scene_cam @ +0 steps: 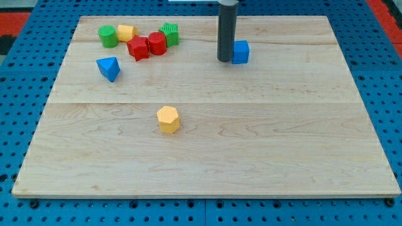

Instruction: Push the blue cube slightly right

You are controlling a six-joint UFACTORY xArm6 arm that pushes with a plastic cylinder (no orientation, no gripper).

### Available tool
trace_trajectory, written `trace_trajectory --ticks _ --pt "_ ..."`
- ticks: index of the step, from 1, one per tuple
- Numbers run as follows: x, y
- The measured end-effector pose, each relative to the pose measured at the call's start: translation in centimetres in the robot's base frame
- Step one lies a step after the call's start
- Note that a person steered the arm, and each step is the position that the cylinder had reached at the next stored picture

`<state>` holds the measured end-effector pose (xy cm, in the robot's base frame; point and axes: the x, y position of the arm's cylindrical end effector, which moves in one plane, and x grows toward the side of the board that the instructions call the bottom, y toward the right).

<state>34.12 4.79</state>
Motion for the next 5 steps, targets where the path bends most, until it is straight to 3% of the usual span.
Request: trace_trajectory --ticks 2,3,4,5 --pt "-5.7 6.8" --pt "-4.1 -1.2" --pt "-6.7 1.0" --pt "-9.2 7.0"
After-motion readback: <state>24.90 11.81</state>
